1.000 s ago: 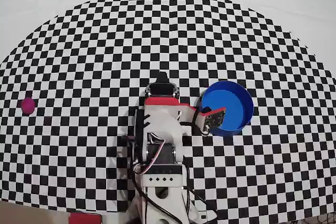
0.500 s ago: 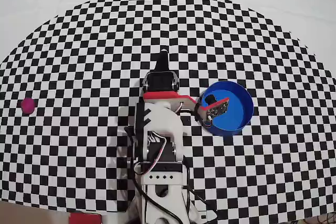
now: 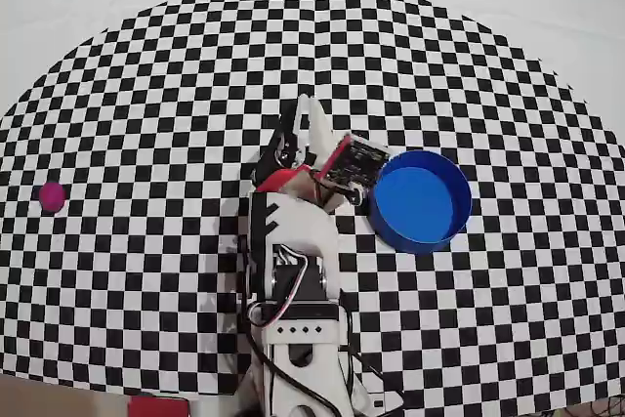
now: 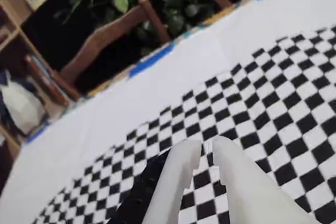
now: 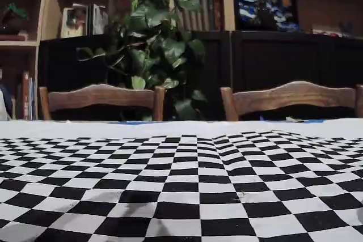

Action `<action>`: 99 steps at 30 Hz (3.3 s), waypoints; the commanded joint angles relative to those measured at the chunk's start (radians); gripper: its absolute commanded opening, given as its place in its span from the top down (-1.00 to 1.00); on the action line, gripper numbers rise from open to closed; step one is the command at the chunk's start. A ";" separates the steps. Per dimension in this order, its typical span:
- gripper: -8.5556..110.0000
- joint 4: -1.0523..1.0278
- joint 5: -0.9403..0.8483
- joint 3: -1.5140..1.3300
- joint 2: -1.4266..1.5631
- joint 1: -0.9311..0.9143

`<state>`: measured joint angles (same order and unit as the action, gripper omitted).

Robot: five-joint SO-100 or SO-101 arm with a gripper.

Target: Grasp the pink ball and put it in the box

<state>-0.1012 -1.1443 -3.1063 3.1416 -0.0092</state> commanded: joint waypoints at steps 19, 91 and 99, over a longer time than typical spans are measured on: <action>0.84 0.051 -0.430 -0.006 0.002 0.012; 0.25 0.089 -0.430 -0.006 -0.014 0.555; 0.25 0.091 -0.430 -0.006 -0.018 0.644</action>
<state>-0.0337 -1.5677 -3.1063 3.1232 0.6090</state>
